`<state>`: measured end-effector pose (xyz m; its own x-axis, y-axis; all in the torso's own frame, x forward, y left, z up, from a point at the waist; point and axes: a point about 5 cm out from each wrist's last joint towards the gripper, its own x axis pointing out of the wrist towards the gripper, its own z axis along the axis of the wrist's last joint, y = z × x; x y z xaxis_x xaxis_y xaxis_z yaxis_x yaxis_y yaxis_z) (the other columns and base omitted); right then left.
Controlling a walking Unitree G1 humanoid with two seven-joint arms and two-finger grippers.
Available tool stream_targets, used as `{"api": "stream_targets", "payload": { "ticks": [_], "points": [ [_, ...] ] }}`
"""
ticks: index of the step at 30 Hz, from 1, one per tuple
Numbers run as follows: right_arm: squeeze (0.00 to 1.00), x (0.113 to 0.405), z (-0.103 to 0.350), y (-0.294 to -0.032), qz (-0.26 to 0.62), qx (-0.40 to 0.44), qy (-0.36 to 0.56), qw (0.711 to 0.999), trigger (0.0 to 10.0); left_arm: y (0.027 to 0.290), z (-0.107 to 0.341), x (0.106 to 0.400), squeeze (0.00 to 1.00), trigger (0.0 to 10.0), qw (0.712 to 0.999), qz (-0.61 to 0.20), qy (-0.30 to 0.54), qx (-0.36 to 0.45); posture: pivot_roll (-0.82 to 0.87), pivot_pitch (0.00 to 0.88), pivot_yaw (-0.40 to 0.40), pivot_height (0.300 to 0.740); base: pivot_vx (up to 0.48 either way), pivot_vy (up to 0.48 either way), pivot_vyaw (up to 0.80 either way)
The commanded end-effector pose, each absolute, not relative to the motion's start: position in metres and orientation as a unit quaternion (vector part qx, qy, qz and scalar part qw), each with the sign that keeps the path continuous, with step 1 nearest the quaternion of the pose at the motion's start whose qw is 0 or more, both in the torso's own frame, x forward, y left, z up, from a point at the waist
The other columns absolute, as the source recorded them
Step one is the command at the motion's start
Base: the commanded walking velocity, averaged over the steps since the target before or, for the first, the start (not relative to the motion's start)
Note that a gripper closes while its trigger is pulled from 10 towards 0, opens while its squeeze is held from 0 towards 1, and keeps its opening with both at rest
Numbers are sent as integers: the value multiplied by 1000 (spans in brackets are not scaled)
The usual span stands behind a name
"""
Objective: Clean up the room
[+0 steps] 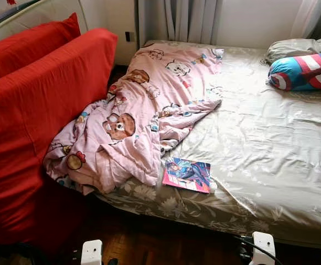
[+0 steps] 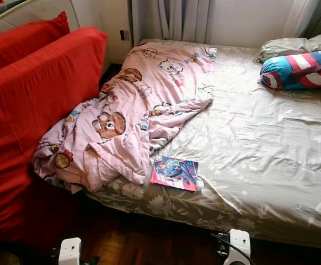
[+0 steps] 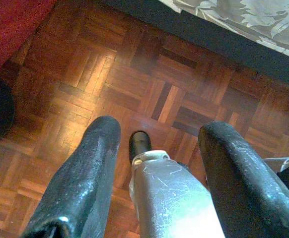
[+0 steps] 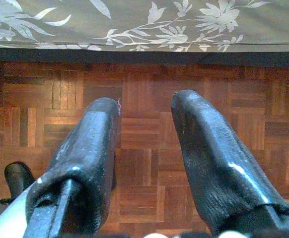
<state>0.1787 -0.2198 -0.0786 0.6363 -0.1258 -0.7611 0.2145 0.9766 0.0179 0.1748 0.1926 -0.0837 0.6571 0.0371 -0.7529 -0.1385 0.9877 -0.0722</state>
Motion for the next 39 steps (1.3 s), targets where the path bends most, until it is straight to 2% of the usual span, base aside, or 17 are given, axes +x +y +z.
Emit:
{"api": "stream_targets", "payload": {
  "ticks": [1,39],
  "points": [
    [0,202,-66,-232,-64,43,426,901,10000,229,-81,172,0,10000,890,119,437,-55,-6,0,-7,740,0,0,0],
    [0,201,-67,-231,-56,35,432,900,10000,229,-81,172,0,10000,890,113,438,-50,-24,0,-9,740,0,0,0]
  ]
}}
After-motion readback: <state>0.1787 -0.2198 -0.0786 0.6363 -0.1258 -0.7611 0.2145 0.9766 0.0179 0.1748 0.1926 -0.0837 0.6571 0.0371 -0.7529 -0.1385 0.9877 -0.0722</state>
